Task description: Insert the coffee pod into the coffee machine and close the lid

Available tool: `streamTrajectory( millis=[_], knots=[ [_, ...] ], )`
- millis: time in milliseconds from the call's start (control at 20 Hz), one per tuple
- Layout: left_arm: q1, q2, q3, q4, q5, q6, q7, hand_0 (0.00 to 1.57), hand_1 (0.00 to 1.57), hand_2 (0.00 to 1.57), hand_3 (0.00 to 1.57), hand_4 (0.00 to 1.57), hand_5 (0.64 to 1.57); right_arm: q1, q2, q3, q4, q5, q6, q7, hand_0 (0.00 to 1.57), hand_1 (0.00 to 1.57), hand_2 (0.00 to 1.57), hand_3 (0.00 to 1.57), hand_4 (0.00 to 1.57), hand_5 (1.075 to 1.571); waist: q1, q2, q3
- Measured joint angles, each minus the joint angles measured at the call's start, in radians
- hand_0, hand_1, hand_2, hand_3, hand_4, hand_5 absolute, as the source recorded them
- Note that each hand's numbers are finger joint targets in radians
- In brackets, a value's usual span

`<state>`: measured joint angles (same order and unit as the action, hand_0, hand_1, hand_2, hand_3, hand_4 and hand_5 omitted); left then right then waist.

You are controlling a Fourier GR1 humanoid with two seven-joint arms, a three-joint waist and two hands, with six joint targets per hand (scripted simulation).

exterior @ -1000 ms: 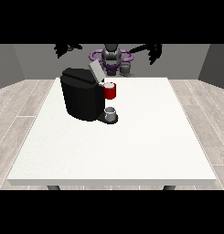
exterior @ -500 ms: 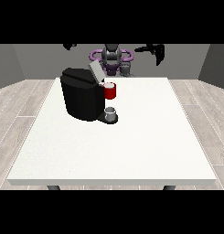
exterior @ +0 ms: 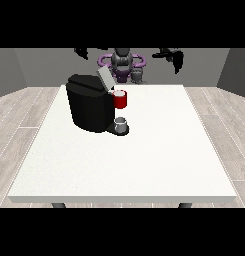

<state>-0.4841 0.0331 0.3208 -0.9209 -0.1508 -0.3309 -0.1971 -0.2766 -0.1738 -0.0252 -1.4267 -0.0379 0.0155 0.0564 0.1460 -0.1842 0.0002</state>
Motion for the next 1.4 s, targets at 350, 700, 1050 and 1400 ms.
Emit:
streamTrajectory(
  millis=[350, 700, 1050, 1400],
  knots=[
    [0.084, -0.023, -0.074, -0.151, 0.061, 0.031, 0.028, 0.00, 0.00, 0.00, 0.00, 0.00, 1.571, -0.072, -0.010, -0.059, 0.118, -0.030, 0.028, -0.043, 0.00, 0.00, 0.00, 0.00, 0.00, 1.571, 0.031, 0.075, 0.0000],
    [0.151, -0.010, -0.110, -0.305, 0.115, 0.063, 0.095, 0.00, 0.00, 0.00, 0.00, 0.00, 1.571, -0.158, -0.015, -0.086, 0.227, -0.033, 0.052, -0.091, 0.00, 0.00, 0.00, 0.00, 0.00, 1.571, 0.012, 0.142, 0.0000],
    [0.209, 0.023, -0.121, -0.379, 0.143, 0.069, 0.115, 0.00, 0.00, 0.00, 0.00, 0.00, 1.571, -0.229, 0.001, -0.060, 0.273, 0.002, 0.051, -0.085, 0.00, 0.00, 0.00, 0.00, 0.00, 1.571, -0.014, 0.176, 0.0000],
    [0.234, 0.034, -0.134, -0.443, 0.165, 0.083, 0.109, 0.00, 0.00, 0.00, 0.00, 0.00, 1.571, -0.286, -0.001, -0.066, 0.321, 0.027, 0.051, -0.139, 0.00, 0.00, 0.00, 0.00, 0.00, 1.571, -0.009, 0.213, -0.0037]
  ],
)
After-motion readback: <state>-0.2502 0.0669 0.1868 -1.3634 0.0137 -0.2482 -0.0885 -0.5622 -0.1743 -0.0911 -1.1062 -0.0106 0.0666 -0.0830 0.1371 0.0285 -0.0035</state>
